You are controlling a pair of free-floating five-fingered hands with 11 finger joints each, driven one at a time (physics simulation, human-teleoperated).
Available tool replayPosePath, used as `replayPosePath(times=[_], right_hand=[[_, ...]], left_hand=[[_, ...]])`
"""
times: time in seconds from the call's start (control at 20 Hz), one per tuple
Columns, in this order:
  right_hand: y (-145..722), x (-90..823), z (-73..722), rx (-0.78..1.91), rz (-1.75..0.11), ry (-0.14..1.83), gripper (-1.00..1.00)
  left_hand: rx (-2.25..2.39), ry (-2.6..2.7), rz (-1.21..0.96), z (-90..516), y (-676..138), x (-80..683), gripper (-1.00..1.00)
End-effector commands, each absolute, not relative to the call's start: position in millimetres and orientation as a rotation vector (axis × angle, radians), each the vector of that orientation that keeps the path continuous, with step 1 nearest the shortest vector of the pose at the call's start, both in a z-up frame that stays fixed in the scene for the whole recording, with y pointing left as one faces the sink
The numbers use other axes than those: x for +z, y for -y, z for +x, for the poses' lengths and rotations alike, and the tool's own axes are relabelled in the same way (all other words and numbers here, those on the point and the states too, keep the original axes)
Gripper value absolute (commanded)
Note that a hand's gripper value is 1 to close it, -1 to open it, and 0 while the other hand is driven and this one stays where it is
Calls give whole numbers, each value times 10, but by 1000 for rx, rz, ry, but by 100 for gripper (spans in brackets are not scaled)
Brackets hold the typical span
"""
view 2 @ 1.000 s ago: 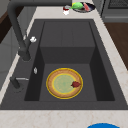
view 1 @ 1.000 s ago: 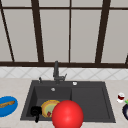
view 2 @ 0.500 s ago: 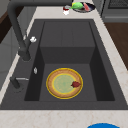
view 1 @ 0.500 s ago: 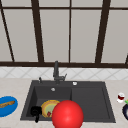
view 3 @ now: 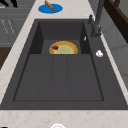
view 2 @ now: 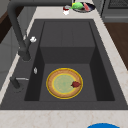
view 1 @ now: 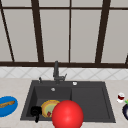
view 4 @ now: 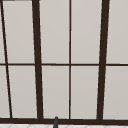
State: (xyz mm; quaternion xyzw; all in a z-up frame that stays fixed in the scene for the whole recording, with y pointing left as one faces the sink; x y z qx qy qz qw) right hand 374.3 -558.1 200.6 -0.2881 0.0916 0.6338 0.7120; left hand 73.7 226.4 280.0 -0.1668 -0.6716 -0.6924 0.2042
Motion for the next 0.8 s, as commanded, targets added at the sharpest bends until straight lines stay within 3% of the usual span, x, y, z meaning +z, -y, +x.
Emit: replayPosePath(times=[0.0,0.75], right_hand=[[5582,2006,3743,1405,-639,-203,-100],[5046,2301,3393,1382,-544,-50,-100]], left_hand=[[-1931,1873,-465,737,-2264,2800,0],[-1931,1873,-465,737,-2264,2800,0]])
